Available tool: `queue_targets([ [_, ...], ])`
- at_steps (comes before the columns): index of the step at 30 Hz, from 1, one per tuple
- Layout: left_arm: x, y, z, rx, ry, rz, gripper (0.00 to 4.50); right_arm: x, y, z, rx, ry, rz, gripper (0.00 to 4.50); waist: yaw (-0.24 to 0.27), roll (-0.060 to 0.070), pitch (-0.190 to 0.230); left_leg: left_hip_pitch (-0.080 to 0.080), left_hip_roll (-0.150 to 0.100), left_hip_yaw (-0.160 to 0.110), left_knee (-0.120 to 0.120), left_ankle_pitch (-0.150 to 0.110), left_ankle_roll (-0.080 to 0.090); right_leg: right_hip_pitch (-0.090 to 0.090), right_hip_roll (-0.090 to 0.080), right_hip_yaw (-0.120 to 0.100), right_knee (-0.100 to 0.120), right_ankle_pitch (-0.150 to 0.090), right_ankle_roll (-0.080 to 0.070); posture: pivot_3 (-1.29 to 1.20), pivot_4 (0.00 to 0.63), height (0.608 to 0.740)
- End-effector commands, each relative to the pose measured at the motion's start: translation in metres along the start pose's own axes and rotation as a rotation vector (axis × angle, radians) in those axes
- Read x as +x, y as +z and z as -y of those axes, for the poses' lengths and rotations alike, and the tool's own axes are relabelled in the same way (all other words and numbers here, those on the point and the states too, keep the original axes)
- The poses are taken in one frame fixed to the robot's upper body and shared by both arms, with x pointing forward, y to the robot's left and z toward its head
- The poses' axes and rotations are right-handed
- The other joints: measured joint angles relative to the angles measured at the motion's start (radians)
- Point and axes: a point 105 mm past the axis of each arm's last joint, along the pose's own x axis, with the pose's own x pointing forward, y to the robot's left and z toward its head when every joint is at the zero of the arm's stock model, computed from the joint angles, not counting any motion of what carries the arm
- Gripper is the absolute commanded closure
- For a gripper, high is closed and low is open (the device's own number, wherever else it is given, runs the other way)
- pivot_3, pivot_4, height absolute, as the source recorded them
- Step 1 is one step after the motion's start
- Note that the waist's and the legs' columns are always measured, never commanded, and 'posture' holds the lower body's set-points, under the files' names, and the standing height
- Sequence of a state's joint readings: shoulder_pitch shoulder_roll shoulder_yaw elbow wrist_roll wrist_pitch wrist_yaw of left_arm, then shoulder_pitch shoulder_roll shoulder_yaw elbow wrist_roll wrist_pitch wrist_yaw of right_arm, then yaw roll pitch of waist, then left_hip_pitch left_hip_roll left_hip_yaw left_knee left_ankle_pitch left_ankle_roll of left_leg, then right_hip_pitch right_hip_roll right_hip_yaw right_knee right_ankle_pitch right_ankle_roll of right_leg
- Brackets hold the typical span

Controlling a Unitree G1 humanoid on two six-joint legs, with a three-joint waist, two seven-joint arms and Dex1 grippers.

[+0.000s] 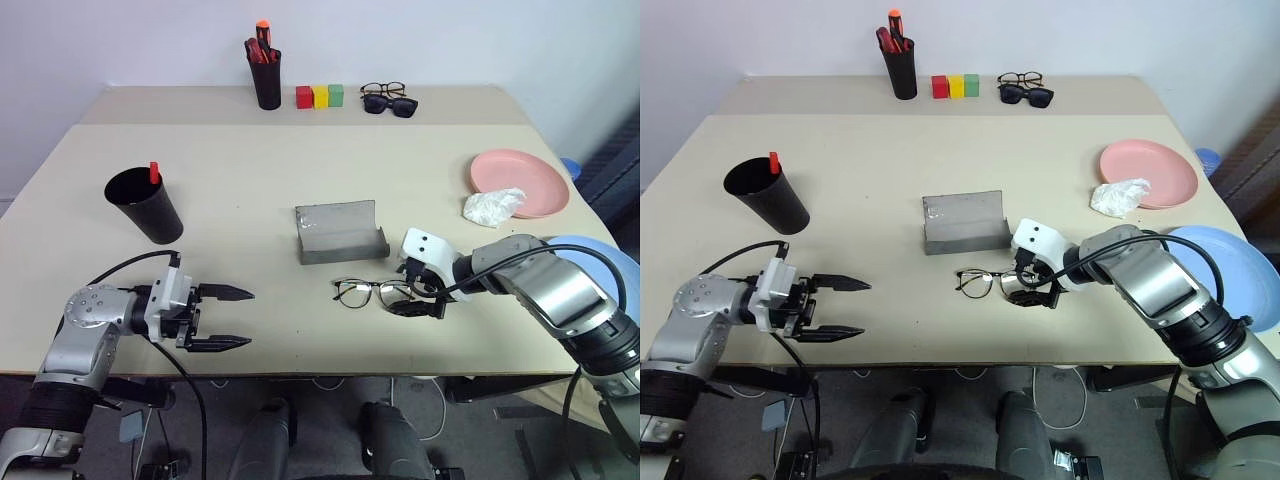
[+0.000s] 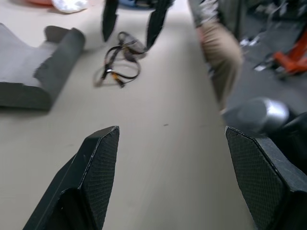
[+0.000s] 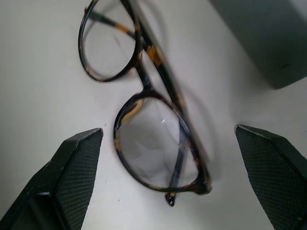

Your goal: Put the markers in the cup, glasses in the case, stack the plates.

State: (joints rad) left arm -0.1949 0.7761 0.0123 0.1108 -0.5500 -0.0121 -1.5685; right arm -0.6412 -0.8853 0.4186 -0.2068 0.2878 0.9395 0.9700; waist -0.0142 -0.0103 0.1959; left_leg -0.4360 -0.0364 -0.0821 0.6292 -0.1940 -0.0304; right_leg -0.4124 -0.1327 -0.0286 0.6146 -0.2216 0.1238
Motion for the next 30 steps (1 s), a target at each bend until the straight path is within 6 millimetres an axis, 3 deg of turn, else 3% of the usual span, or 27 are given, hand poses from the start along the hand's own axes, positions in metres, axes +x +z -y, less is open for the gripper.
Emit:
queue_targets([
  [1,0.002,0.009,0.000,0.018,-0.032,0.022,0.91,-0.005,0.018,0.002,-0.042,-0.007,0.041,0.00,0.000,0.000,0.000,0.000,0.000,0.000,0.000,0.000,0.000,0.000,0.000,0.000,0.000,0.000,0.000,0.00,0.150,0.740],
  [19,0.019,0.000,-0.008,0.036,-0.044,0.018,0.91,-0.001,0.043,-0.008,-0.089,-0.005,0.048,0.00,0.001,0.000,0.000,0.000,0.000,0.000,-0.001,0.000,0.000,-0.001,0.001,0.000,0.000,0.000,0.000,0.00,0.150,0.740],
  [22,0.020,0.000,-0.008,0.039,-0.042,0.013,0.83,0.002,0.043,-0.009,-0.087,-0.008,0.046,0.81,0.001,0.000,0.000,0.000,0.000,0.000,-0.001,0.000,0.000,-0.001,0.000,0.000,0.000,0.000,0.000,0.00,0.150,0.740],
  [24,0.021,0.000,-0.008,0.039,-0.040,0.013,0.83,0.004,0.042,-0.010,-0.086,-0.007,0.042,1.70,0.001,0.000,0.000,0.000,0.000,0.000,-0.001,0.000,0.000,-0.001,0.000,0.000,0.000,0.000,0.000,0.00,0.150,0.740],
  [30,0.021,-0.001,-0.006,0.035,-0.036,0.010,0.83,0.006,0.041,-0.011,-0.086,-0.002,0.037,1.70,0.001,0.000,0.000,0.000,0.000,0.000,-0.001,0.000,0.000,-0.001,0.000,0.000,0.000,0.000,0.000,0.00,0.150,0.740],
])
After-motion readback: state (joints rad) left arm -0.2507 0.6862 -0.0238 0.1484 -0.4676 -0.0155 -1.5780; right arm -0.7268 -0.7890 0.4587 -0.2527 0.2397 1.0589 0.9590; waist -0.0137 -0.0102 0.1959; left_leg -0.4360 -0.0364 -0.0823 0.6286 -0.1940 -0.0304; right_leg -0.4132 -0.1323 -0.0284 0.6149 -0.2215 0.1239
